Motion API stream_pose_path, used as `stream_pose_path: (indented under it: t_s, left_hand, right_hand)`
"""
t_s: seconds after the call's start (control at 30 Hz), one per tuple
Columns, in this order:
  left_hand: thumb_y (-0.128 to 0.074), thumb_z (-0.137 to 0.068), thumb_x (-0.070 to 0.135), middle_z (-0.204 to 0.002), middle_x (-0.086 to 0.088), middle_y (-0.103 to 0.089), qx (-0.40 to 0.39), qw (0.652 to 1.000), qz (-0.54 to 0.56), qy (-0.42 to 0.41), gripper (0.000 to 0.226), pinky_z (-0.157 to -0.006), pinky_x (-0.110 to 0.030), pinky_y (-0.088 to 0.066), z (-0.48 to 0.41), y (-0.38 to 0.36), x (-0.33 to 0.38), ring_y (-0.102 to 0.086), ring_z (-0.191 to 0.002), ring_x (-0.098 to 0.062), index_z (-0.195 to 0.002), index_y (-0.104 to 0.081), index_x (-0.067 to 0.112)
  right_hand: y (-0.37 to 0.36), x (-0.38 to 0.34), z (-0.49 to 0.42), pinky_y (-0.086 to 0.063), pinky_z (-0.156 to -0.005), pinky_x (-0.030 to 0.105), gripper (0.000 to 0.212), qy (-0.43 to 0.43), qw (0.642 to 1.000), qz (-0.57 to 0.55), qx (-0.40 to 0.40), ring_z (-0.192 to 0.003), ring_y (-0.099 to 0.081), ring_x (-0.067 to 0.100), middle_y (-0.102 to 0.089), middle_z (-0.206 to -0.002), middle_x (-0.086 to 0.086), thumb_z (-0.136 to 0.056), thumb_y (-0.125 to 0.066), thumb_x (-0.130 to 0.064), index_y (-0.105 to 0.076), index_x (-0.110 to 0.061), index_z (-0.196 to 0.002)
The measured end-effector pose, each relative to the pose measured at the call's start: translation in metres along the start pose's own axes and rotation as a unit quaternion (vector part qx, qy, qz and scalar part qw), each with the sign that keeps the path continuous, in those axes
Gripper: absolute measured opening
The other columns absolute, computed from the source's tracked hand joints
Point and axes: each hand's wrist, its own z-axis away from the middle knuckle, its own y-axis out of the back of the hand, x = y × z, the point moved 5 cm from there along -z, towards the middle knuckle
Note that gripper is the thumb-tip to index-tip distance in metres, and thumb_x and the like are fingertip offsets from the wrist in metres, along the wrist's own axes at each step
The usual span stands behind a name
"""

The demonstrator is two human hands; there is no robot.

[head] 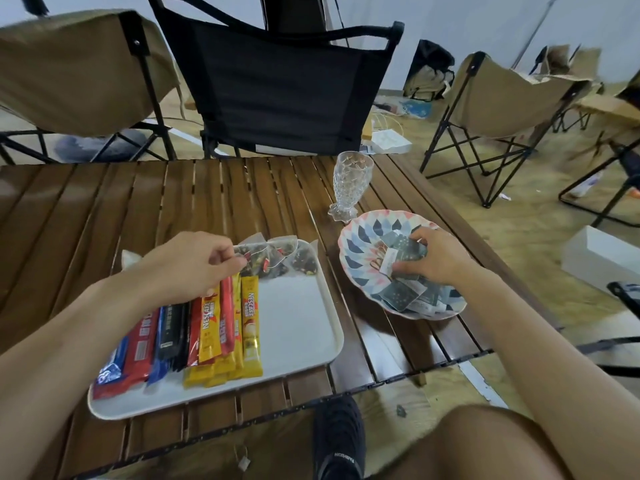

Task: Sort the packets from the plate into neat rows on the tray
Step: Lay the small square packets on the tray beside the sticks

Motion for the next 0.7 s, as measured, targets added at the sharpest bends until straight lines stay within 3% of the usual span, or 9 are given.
stream_pose_path:
  t_s: [0.17,0.3,0.37,0.43,0.5,0.57,0.7]
  left_hand:
    - [-0.058,-0.094,0.064,-0.082,0.011,-0.077,0.005,1.0,0.004,-0.003,0.033,-0.077,-0.039,-0.065,0.004,0.002,-0.007,-0.074,-0.073,-0.008,-0.089,-0.067,0.032]
    - [-0.059,-0.095,0.062,-0.077,0.011,-0.077,0.012,1.0,0.009,-0.006,0.032,-0.076,-0.04,-0.065,0.005,0.005,-0.009,-0.074,-0.068,-0.006,-0.088,-0.068,0.032]
    - [-0.06,-0.096,0.061,-0.076,0.011,-0.076,0.019,1.0,0.019,-0.009,0.031,-0.076,-0.04,-0.065,0.006,0.006,-0.009,-0.073,-0.066,-0.006,-0.089,-0.069,0.032]
    - [-0.061,-0.097,0.059,-0.074,0.011,-0.076,0.025,0.999,0.03,-0.011,0.029,-0.075,-0.038,-0.064,0.007,0.006,-0.009,-0.073,-0.064,-0.004,-0.089,-0.068,0.032]
    - [-0.06,-0.098,0.058,-0.073,0.013,-0.076,0.031,0.998,0.046,-0.017,0.029,-0.073,-0.036,-0.063,0.007,0.007,-0.009,-0.072,-0.063,-0.002,-0.09,-0.067,0.032]
    - [-0.059,-0.1,0.056,-0.074,0.012,-0.076,0.035,0.997,0.069,-0.024,0.028,-0.069,-0.031,-0.059,0.007,0.008,-0.008,-0.072,-0.061,-0.003,-0.093,-0.067,0.03]
    - [-0.059,-0.102,0.051,-0.075,0.002,-0.076,0.034,0.991,0.127,-0.033,0.028,-0.057,-0.026,-0.053,0.01,0.01,-0.007,-0.072,-0.06,-0.01,-0.101,-0.067,0.024]
  right_hand:
    - [0.005,-0.003,0.004,-0.048,-0.069,0.03,0.039,0.005,0.998,-0.045,0.04,-0.084,-0.063,0.014,-0.069,-0.101,-0.003,-0.081,-0.084,-0.047,-0.063,-0.028,-0.108]
    - [0.021,-0.002,0.014,-0.039,-0.051,0.024,0.025,-0.02,0.985,-0.133,0.105,-0.068,-0.06,0.01,-0.066,-0.085,-0.003,-0.091,-0.077,-0.038,-0.064,-0.019,-0.103]
    - [0.032,-0.006,0.02,-0.042,-0.052,0.025,0.026,-0.024,0.97,-0.197,0.141,-0.067,-0.061,0.012,-0.067,-0.085,-0.002,-0.094,-0.073,-0.038,-0.064,-0.017,-0.105]
    - [0.036,-0.014,0.024,-0.053,-0.062,0.029,0.024,-0.019,0.949,-0.279,0.144,-0.08,-0.07,0.015,-0.072,-0.092,-0.001,-0.094,-0.073,-0.038,-0.066,-0.019,-0.107]
    - [0.03,-0.033,0.027,-0.062,-0.078,0.037,0.025,-0.01,0.916,-0.393,0.084,-0.089,-0.075,0.018,-0.076,-0.097,0.0,-0.093,-0.075,-0.036,-0.069,-0.018,-0.109]
    - [0.018,-0.063,0.032,-0.061,-0.089,0.039,0.024,0.014,0.891,-0.453,0.001,-0.095,-0.076,0.019,-0.078,-0.101,0.001,-0.093,-0.074,-0.035,-0.071,-0.017,-0.11]
    - [-0.013,-0.133,0.046,-0.061,-0.087,0.035,0.025,0.058,0.836,-0.532,-0.126,-0.105,-0.073,0.022,-0.077,-0.111,0.009,-0.097,-0.07,-0.027,-0.073,-0.009,-0.114]
